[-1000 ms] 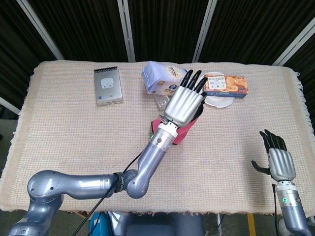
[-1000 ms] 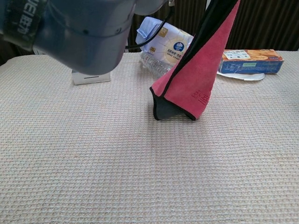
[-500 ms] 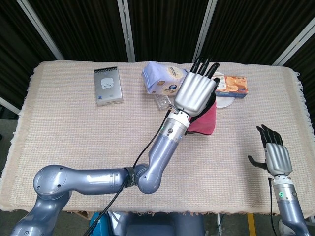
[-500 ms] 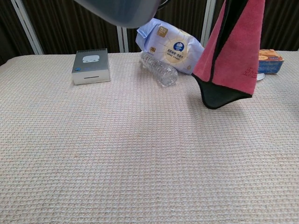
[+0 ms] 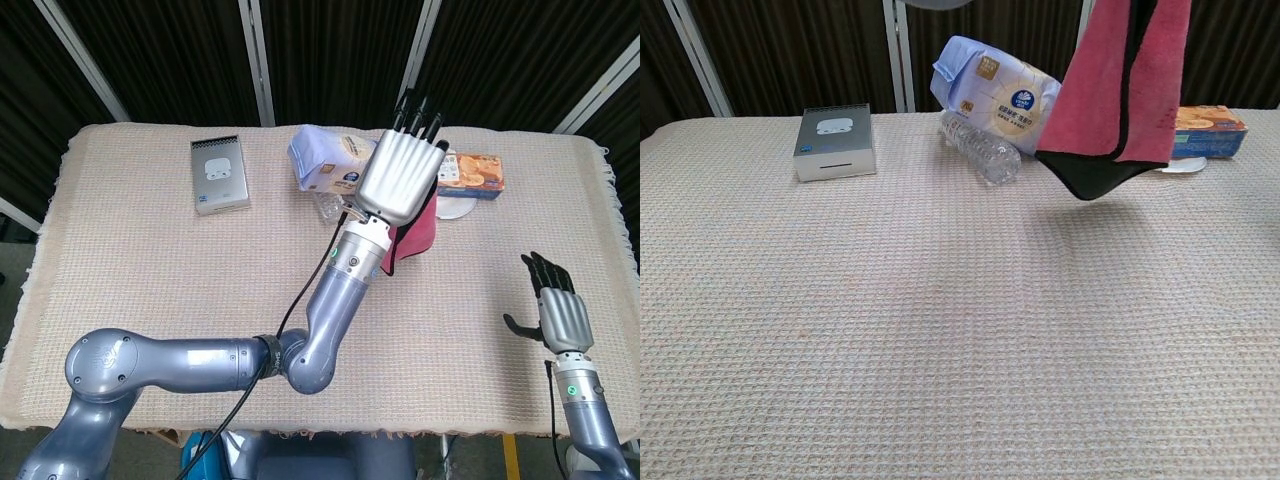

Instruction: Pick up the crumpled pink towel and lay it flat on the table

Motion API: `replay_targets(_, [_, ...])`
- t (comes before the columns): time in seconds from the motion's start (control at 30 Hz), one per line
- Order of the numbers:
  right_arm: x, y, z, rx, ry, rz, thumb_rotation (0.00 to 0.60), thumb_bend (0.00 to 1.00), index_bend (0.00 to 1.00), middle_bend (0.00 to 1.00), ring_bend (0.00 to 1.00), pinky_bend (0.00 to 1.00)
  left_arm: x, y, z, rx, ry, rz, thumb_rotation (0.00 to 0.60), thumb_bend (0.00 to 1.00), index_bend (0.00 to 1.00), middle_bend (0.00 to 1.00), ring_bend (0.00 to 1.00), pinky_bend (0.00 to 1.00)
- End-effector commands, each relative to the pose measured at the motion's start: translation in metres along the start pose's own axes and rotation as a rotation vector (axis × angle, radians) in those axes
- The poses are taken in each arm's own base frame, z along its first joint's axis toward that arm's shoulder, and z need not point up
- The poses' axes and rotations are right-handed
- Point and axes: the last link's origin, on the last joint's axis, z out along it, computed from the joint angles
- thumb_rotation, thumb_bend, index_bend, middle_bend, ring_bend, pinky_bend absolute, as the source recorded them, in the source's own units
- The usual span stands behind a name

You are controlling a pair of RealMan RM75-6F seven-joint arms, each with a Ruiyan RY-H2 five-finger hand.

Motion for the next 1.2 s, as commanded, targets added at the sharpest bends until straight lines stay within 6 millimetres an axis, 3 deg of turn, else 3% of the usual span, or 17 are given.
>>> replay_targets(0.03, [-0.001,0.002,0.000,-0.002,-0.005,0.005,0.600,0.26,0.00,0.00,0.00,0.00,-0.005,-0.005,-0.003,0.007,-0.030,0.037,0.600,0.61,0.61,0.17,0.00,0.02])
replay_targets(0.37, [-0.002,0.002,0.000,0.010,-0.013,0.012,0.600,0.26,0.00,0.00,0.00,0.00,-0.038,-0.004,-0.023,-0.042,-0.168,0.074,0.600,0.61,0.60,0.17,0.00,0.02])
replay_targets(0.73, [0.003,0.004,0.000,0.007,-0.006,0.021,0.600,0.26,0.00,0.00,0.00,0.00,-0.046,0.000,-0.029,-0.105,-0.183,0.108,0.600,0.61,0.60,0.17,0.00,0.02])
replay_targets(0.87, [0.003,0.005,0.000,0.002,-0.006,0.024,0.600,0.26,0.00,0.00,0.00,0.00,-0.033,0.006,-0.027,-0.111,-0.158,0.061,0.600,0.61,0.60,0.18,0.00,0.02])
replay_targets(1.2, [0.002,0.003,-0.001,0.017,-0.009,0.028,0.600,0.26,0.00,0.00,0.00,0.00,0.021,0.032,-0.026,-0.143,-0.059,-0.053,0.600,0.61,0.61,0.19,0.00,0.02])
